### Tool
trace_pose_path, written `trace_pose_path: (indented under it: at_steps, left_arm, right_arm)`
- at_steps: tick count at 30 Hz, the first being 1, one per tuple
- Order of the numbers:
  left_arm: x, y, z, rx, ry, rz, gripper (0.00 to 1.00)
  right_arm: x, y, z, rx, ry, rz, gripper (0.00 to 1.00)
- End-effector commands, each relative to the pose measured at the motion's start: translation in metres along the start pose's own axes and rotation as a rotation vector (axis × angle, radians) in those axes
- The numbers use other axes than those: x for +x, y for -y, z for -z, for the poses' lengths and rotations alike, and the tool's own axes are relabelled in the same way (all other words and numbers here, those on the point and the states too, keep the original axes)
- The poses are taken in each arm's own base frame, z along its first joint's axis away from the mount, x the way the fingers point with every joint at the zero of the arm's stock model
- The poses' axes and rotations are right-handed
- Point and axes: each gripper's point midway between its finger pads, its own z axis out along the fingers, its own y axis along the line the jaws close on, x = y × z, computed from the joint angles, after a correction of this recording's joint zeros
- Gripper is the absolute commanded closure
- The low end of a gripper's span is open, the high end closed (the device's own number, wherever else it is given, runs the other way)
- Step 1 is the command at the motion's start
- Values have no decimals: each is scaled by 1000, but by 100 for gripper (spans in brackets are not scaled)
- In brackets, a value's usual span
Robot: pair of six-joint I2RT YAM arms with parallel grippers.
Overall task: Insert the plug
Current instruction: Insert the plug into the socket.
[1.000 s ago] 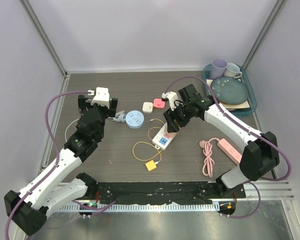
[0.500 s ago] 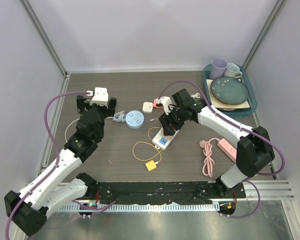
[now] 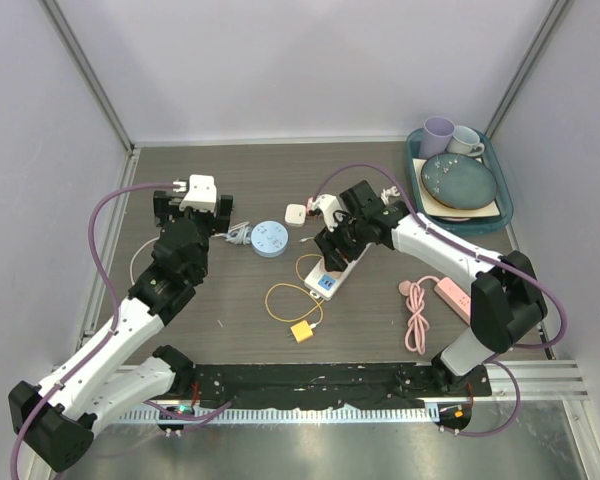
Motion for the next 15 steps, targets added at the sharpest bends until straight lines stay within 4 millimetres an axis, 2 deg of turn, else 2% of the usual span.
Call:
trace_pose_path:
  at_steps: [1,15]
  left_arm:
    - [-14,-8,1,-23,52,37,0]
    - [-14,-6,1,-11,53,31,0]
  right_arm:
    - [-10,6,-1,40,38,15,99]
    - [2,7,-3,51,6,1,99]
